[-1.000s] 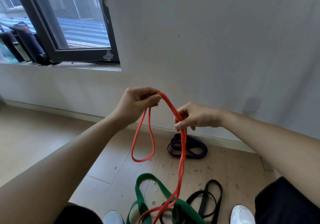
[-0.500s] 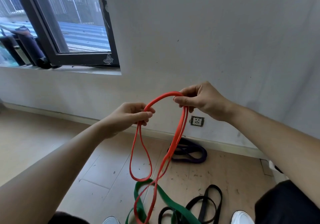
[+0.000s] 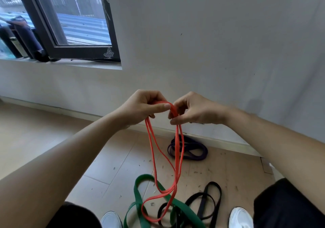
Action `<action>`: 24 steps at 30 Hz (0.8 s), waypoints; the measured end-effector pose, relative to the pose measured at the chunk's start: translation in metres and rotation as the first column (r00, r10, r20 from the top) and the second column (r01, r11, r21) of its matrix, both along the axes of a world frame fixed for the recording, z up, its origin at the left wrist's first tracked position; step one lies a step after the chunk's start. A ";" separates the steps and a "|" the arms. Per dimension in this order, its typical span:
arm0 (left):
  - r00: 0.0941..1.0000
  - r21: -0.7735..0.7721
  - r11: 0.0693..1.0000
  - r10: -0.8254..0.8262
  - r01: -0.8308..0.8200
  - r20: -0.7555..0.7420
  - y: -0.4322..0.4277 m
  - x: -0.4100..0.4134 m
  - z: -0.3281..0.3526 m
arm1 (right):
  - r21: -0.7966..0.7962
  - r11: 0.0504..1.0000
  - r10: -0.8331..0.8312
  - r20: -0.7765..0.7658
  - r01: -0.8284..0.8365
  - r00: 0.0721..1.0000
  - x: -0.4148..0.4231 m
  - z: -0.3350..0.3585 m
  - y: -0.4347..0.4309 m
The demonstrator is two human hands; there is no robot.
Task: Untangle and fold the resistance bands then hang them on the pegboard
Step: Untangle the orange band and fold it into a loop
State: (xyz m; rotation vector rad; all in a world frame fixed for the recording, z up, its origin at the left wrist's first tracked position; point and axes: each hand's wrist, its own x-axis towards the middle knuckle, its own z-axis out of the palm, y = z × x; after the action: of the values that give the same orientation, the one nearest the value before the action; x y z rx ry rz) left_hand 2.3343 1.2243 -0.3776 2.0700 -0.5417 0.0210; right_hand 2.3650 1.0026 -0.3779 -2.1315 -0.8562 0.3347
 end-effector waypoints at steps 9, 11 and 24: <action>0.971 -0.290 0.939 0.219 -0.183 0.095 0.018 0.004 0.002 | -0.151 0.989 -0.023 -0.110 0.007 0.994 0.016 -0.026 -0.002; 0.962 -0.338 0.915 0.261 -0.221 0.077 0.024 0.007 0.001 | -0.084 0.994 -0.074 -0.059 0.069 0.995 0.018 -0.017 -0.004; 0.978 -0.194 0.964 0.158 -0.182 -0.134 0.043 0.008 -0.016 | 0.335 0.933 -0.213 0.210 0.134 0.954 0.013 0.030 -0.021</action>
State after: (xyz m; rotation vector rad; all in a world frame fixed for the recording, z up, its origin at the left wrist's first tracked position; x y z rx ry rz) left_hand 2.3420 1.2670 -0.3932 1.8964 -0.2761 0.0532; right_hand 2.3778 0.9812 -0.3474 -1.9480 -0.7879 -0.1550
